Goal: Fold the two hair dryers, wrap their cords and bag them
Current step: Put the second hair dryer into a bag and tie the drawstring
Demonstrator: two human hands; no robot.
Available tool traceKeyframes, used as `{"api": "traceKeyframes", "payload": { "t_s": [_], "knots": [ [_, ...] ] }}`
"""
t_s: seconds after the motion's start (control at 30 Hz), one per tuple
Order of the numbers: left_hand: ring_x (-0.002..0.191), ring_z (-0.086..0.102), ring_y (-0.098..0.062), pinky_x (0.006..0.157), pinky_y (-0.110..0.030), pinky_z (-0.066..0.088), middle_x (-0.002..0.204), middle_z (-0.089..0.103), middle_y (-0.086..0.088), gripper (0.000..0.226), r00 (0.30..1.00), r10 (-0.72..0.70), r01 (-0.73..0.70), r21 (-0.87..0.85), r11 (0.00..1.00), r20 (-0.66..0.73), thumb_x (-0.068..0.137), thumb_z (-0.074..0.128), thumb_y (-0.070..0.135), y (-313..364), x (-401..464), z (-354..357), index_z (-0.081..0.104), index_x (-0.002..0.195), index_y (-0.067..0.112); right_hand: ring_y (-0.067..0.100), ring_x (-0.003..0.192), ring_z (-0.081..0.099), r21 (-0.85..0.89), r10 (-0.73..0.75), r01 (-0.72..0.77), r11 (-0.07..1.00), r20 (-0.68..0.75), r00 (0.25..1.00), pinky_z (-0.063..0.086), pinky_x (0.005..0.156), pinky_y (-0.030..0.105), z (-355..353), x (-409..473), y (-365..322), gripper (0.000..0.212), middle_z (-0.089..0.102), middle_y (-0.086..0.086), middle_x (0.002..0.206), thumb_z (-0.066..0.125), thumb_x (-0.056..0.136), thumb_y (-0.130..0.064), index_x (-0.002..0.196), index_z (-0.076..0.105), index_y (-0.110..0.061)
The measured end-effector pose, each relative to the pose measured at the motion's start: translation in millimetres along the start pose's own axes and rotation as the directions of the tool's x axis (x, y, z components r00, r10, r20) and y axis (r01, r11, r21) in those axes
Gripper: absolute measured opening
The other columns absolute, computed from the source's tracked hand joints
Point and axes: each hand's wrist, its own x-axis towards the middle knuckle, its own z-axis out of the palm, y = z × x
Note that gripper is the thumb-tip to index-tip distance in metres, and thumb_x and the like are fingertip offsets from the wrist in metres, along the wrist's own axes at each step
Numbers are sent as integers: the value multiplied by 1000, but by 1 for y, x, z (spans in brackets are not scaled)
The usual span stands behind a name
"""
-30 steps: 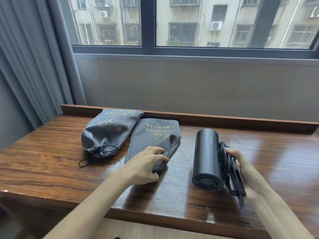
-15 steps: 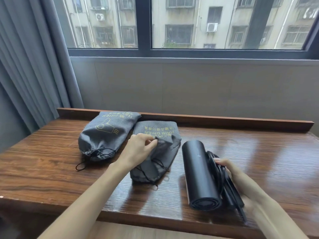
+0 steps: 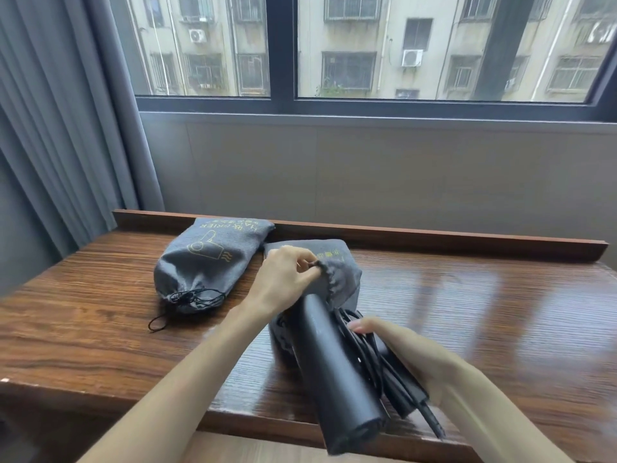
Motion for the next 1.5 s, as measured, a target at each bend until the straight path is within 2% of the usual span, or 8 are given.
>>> {"api": "traceKeyframes", "payload": {
  "t_s": [0.07,0.43,0.77,0.97,1.13,1.23,1.37,1.5],
  "knots": [
    [82,64,-20,80,-31,50,79,72,-2,9,1000,19,-19,14,1000,6,81,69,19,0,-3,-3,76,86,17,7,56,68,-19,-88,88,996,-32,996,58,74,30,-10,6,3,30,70,5,75,72,70,-34,85,67,-9],
    [94,61,-17,76,-30,45,103,60,11,33,973,-1,-84,363,928,229,78,62,16,-4,-34,-10,58,110,26,27,60,67,331,-88,141,933,-172,981,60,56,43,-24,-15,10,23,69,15,81,70,70,-28,79,73,-8],
    [102,54,-18,84,-41,49,105,57,2,28,938,320,-340,184,922,131,97,50,34,10,-34,5,70,112,20,30,72,65,185,-102,139,973,-193,976,57,64,42,-11,-10,-1,29,69,18,92,69,81,-28,98,69,-6],
    [128,42,-2,112,-26,30,135,52,9,44,956,139,-111,-123,986,257,94,46,45,-4,-45,2,60,130,23,32,84,64,221,-37,85,972,-212,977,57,69,45,-9,9,-10,49,67,21,108,71,78,-36,116,66,-5],
    [142,6,12,117,-15,11,153,18,24,113,913,176,-138,-128,982,369,58,75,68,-15,-76,6,19,150,34,32,89,68,266,-54,119,957,-239,970,58,72,52,-6,17,-13,50,69,19,113,65,85,-44,119,65,-8],
    [143,15,7,119,-20,17,154,23,17,117,940,231,-202,-136,970,250,58,84,57,-25,-78,13,21,151,26,33,105,66,296,-101,158,942,-198,975,50,90,58,-6,16,-16,51,70,14,112,57,87,-53,112,69,-11],
    [140,28,4,116,-25,27,150,35,14,110,969,197,-168,-188,968,151,59,85,52,-29,-80,17,27,149,26,17,56,58,311,-190,265,913,-252,949,54,68,38,-9,14,-10,39,56,-1,64,47,94,-34,63,66,-18],
    [136,36,2,113,-24,32,145,39,19,108,975,175,-137,-245,960,139,57,88,44,-31,-79,17,24,144,39,20,80,65,159,-296,371,915,-360,885,52,64,31,3,24,0,24,71,5,92,44,100,-25,100,65,-15]
  ]
}}
